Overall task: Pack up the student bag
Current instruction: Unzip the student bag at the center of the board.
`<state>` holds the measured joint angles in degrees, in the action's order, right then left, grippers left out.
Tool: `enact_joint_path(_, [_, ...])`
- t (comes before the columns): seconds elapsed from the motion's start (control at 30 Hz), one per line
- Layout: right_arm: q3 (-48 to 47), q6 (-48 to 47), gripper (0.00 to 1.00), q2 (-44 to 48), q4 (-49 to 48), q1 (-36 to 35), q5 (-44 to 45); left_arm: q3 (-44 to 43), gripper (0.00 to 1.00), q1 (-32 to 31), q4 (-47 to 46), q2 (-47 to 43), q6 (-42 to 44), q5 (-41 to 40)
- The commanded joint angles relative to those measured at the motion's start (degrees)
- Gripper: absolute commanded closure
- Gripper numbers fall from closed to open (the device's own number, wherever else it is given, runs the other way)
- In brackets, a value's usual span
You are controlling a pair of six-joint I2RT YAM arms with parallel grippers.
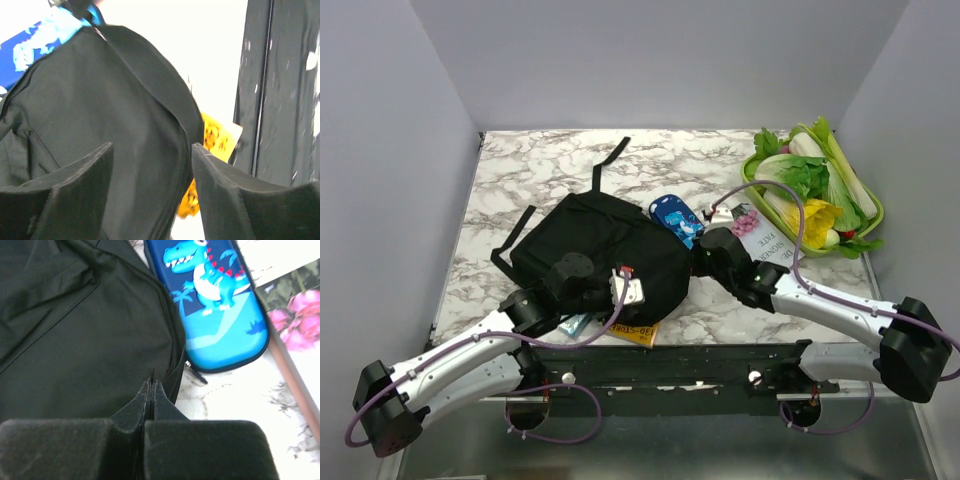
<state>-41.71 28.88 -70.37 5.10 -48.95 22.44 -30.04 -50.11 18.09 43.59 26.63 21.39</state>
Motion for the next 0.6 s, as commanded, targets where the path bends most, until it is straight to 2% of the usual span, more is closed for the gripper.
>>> enact_joint_path(0.0, [4.7, 3.9, 0.99, 2.8, -4.5, -0.9, -4.2, -4.4, 0.24, -0.2, -14.0, 3.1, -21.9, -1.4])
enact_joint_path(0.07, [5.8, 4.6, 0.99, 3.3, -6.4, -1.0, -5.4, -4.6, 0.16, -0.2, -17.8, 5.3, -30.0, 0.7])
enact_joint_path(0.17, [6.8, 5.0, 0.99, 3.8, -7.3, -1.0, -5.5, -3.1, 0.16, -0.4, -23.2, 9.0, -37.3, 1.9])
enact_joint_path(0.37, [7.9, 5.6, 0.99, 6.0, -8.7, -1.0, -5.9, -0.4, 0.15, -1.5, -28.4, 15.9, -37.3, -8.7])
enact_joint_path(0.57, [8.1, 5.8, 0.99, 7.0, -9.0, -1.0, -8.2, -2.5, 0.13, -4.9, -31.3, 22.9, -36.4, -12.5])
